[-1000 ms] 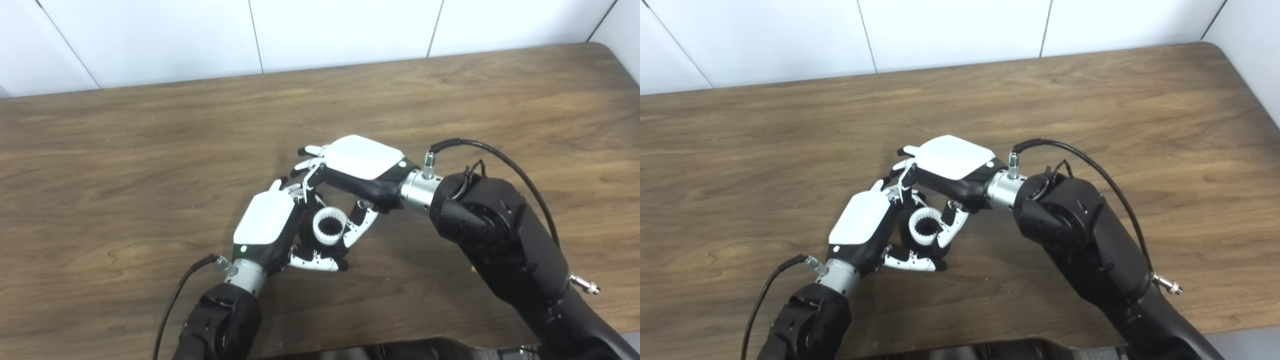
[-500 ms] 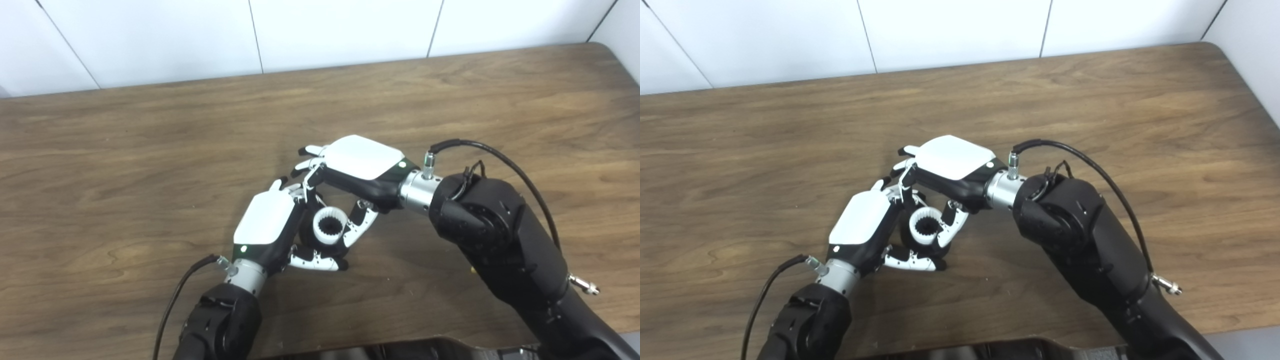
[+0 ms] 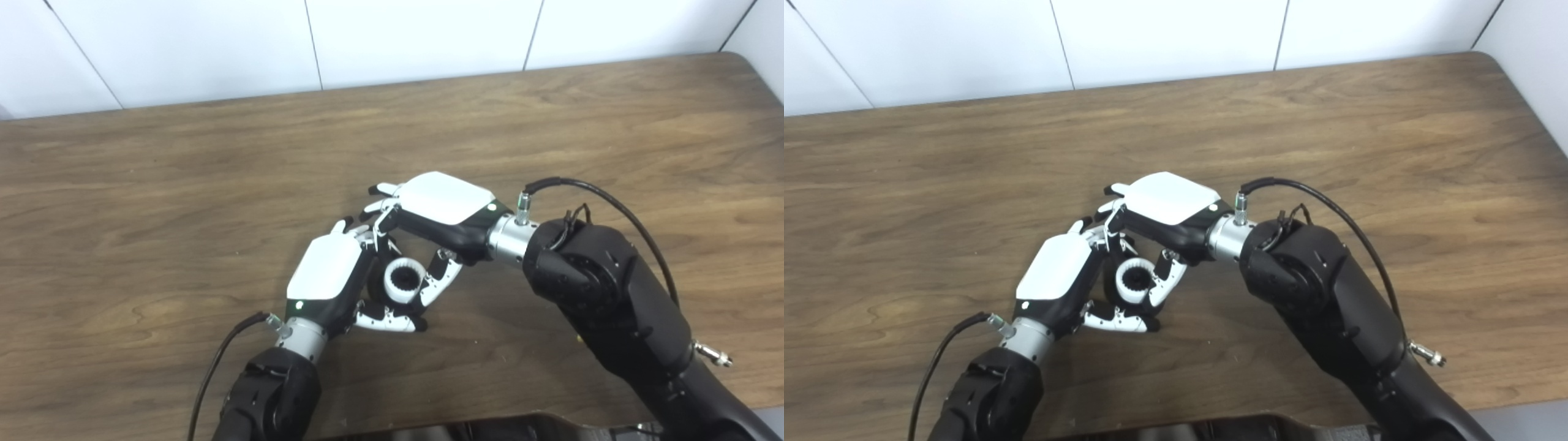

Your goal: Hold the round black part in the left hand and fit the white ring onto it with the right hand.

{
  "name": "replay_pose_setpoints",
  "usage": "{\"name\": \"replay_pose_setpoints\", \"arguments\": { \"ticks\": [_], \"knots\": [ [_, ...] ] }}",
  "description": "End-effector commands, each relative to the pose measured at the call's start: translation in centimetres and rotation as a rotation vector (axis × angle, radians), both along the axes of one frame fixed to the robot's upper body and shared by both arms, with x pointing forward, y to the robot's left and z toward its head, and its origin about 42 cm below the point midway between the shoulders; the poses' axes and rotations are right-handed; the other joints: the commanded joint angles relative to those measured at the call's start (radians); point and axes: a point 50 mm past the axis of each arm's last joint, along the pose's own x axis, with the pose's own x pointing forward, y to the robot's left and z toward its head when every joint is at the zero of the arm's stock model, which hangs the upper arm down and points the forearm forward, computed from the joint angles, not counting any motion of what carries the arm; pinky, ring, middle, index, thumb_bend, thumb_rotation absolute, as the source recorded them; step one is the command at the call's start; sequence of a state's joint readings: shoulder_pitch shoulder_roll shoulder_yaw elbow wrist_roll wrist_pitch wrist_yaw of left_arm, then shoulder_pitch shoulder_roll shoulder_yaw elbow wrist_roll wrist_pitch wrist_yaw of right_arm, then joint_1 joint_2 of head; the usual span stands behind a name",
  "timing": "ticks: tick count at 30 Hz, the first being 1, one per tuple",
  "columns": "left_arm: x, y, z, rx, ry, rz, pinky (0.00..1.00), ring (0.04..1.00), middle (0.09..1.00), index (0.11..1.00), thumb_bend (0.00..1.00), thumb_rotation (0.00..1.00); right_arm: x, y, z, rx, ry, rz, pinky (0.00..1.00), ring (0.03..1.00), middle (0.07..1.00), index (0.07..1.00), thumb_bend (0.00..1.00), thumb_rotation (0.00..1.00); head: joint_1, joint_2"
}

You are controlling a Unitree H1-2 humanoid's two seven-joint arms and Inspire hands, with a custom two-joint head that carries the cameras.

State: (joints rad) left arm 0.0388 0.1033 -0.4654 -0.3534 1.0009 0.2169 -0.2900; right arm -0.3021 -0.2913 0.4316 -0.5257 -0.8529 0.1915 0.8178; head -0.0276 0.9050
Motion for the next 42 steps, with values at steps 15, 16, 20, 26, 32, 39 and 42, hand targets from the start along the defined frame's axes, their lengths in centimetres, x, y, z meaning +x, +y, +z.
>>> {"name": "replay_pose_setpoints", "arguments": {
  "ticks": [15, 16, 20, 26, 32, 39, 42],
  "knots": [
    [-0.12, -0.13, 0.05, 0.013, 0.016, -0.017, 1.00, 0.880, 0.779, 0.485, 0.52, 0.05, 0.05, 0.15, 0.88, 0.012, -0.051, 0.009, 0.94, 0.974, 0.872, 0.486, 0.53, 0.14, -0.003, 0.006],
    [-0.12, -0.14, 0.05, 0.012, 0.016, -0.016, 1.00, 0.880, 0.779, 0.485, 0.52, 0.05, 0.05, 0.13, 0.90, 0.011, -0.053, 0.009, 0.94, 0.974, 0.873, 0.487, 0.53, 0.14, -0.003, 0.006],
    [-0.11, -0.13, 0.05, 0.008, 0.020, -0.014, 1.00, 0.882, 0.780, 0.485, 0.52, 0.05, 0.05, 0.09, 1.05, 0.007, -0.049, 0.008, 0.94, 0.979, 0.878, 0.489, 0.53, 0.15, -0.003, 0.006],
    [-0.09, -0.12, 0.04, 0.008, 0.022, -0.015, 1.00, 0.880, 0.780, 0.485, 0.52, 0.05, 0.10, 0.05, 1.16, 0.004, -0.047, 0.009, 0.94, 0.983, 0.884, 0.554, 0.78, 0.18, -0.006, 0.008],
    [-0.04, -0.11, -0.06, 0.003, 0.024, -0.011, 1.00, 0.881, 0.780, 0.485, 0.52, 0.05, 0.14, -0.04, 1.20, -0.004, -0.053, 0.015, 0.94, 0.987, 0.889, 0.612, 0.99, 0.23, -0.006, 0.008],
    [-0.01, -0.13, -0.08, 0.007, 0.018, -0.014, 1.00, 0.883, 0.780, 0.484, 0.52, 0.05, 0.19, -0.15, 1.32, 0.003, -0.045, 0.009, 0.95, 0.994, 0.898, 0.634, 1.00, 0.20, -0.008, 0.007],
    [0.00, -0.13, -0.06, 0.011, 0.020, -0.013, 1.00, 0.883, 0.778, 0.484, 0.52, 0.05, 0.17, -0.19, 1.41, 0.005, -0.045, 0.007, 0.95, 0.993, 0.897, 0.633, 1.00, 0.19, -0.008, 0.007]
  ]
}}
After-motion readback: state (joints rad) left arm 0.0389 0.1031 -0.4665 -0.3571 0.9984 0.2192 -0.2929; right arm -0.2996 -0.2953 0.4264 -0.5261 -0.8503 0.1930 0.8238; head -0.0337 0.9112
